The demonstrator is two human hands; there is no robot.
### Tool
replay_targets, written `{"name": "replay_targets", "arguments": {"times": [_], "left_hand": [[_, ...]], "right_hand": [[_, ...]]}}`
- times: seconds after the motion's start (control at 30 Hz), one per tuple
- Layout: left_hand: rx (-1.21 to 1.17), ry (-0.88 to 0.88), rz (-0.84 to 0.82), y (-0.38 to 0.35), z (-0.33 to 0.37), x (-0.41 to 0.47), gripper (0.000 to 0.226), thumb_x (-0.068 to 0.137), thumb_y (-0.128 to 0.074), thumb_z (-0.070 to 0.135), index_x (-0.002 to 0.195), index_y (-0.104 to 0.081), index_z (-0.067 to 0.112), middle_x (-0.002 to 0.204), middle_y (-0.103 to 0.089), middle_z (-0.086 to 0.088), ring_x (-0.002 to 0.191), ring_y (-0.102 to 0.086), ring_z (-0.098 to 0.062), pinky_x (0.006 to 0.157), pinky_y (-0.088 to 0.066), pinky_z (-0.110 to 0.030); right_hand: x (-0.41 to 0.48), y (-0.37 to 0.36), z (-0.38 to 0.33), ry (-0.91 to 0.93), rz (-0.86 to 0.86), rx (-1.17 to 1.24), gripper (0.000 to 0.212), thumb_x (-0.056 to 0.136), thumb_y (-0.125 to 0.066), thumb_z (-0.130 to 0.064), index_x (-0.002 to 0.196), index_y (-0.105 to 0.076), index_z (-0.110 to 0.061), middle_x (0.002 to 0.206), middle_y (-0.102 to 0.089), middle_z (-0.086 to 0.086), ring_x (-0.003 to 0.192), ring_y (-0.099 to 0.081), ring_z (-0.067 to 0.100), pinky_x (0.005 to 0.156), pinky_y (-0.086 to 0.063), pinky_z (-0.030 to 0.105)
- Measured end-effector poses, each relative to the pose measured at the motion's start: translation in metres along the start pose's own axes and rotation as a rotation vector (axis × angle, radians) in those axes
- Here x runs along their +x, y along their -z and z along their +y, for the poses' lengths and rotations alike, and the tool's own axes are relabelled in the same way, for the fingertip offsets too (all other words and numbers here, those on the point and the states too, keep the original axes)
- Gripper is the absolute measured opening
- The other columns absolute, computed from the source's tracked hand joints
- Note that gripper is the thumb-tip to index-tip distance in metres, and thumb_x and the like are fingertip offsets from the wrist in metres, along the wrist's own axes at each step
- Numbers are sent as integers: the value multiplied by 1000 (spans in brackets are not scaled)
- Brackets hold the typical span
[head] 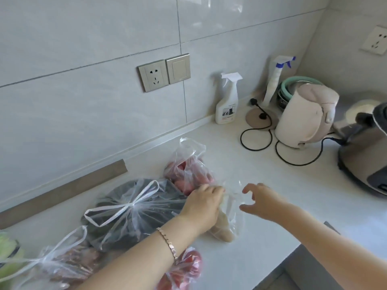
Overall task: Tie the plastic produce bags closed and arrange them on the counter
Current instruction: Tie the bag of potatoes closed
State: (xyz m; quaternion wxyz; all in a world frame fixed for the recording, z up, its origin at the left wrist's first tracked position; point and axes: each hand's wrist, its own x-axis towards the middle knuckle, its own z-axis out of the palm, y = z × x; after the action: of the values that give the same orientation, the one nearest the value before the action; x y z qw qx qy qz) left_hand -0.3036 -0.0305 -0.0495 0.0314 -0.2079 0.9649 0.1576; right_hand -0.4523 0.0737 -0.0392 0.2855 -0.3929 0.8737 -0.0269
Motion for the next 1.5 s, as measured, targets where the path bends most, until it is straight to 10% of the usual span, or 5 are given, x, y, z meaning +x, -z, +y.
{"name": "replay_targets", "arguments": {"times": [0.37, 0.73, 1.03, 1.4, 1.5], "left_hand": [[-102, 367, -79, -33, 35, 68, 21, 89, -45, 31, 82, -57, 15, 93, -63, -2, 95, -59, -24, 81, -48, -35], [-1392, 1097, 361, 14, 25, 39, 33, 87, -40, 1, 55, -46, 7, 31, -35, 5, 25, -28, -9, 38, -32, -17], [-1546, 895, 221, -9, 51, 30, 36, 89, -43, -16, 105, -63, 9, 114, -63, -6, 91, -64, -16, 61, -60, -28], [-1100, 591, 38, -34, 46, 59, 28, 57, -62, 42, 84, -57, 51, 90, -66, 10, 95, -62, -9, 92, -47, -29], [-1118, 515, 74, -40, 46, 64, 25, 77, -64, 16, 90, -56, 37, 84, -62, 8, 80, -59, 1, 79, -47, -16]], "right_hand": [[42, -4, 34, 160, 6, 251, 33, 89, -44, -31, 60, -34, -18, 57, -39, -4, 62, -39, 23, 46, -25, 25], [57, 33, 43, 72, -121, 1181, 7, 90, -57, -10, 83, -56, -11, 67, -72, 1, 75, -68, 19, 82, -54, 30], [65, 47, 20, 197, -585, 983, 37, 83, -60, 7, 105, -57, -22, 92, -71, 7, 71, -67, 14, 60, -54, 18], [51, 31, -2, 247, -514, 638, 42, 78, -54, -4, 107, -55, -34, 83, -67, 2, 74, -56, 28, 89, -50, 39], [52, 35, 1, 253, -531, 681, 43, 74, -58, -3, 95, -53, -40, 85, -68, 2, 80, -58, 24, 90, -49, 35]]}}
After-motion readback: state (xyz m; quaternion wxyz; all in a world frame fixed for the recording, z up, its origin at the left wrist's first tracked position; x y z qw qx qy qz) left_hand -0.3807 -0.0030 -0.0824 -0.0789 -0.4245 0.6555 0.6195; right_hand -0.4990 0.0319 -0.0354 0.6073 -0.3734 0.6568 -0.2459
